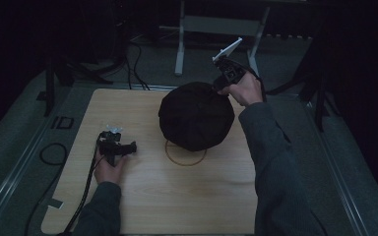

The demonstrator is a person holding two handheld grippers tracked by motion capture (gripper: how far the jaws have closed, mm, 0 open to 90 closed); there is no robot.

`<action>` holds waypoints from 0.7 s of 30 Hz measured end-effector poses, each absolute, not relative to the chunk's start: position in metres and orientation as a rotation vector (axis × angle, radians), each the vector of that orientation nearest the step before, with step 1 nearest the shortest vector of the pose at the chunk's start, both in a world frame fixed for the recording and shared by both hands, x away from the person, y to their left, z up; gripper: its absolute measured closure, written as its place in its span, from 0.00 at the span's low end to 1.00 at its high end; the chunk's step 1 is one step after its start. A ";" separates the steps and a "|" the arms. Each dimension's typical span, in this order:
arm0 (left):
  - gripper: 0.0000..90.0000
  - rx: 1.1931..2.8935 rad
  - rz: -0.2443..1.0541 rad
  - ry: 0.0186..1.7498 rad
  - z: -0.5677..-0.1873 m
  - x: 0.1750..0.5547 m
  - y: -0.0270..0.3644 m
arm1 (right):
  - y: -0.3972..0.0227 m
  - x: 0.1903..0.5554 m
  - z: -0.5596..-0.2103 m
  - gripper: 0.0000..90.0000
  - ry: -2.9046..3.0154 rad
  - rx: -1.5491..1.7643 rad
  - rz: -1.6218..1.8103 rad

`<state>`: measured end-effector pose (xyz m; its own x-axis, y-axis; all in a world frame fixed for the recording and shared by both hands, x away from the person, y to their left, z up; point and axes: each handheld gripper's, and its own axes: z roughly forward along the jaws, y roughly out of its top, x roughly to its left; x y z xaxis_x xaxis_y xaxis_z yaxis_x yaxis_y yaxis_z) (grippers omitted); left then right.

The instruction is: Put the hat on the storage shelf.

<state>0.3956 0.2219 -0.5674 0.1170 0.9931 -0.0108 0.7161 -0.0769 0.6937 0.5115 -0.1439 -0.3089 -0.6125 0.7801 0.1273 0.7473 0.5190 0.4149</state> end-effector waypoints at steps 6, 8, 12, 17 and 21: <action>0.06 1.851 0.656 1.654 -0.567 0.396 0.222 | -0.159 0.511 -0.304 0.52 2.631 1.362 0.688; 0.06 1.852 0.656 1.654 -0.567 0.396 0.222 | -0.163 0.510 -0.304 0.52 2.629 1.364 0.683; 0.06 1.852 0.656 1.654 -0.567 0.396 0.222 | -0.168 0.511 -0.309 0.54 2.634 1.366 0.665; 0.06 1.852 0.656 1.654 -0.567 0.396 0.222 | -0.173 0.511 -0.314 0.54 2.639 1.371 0.648; 0.06 1.852 0.656 1.654 -0.567 0.396 0.222 | -0.174 0.511 -0.316 0.54 2.638 1.377 0.647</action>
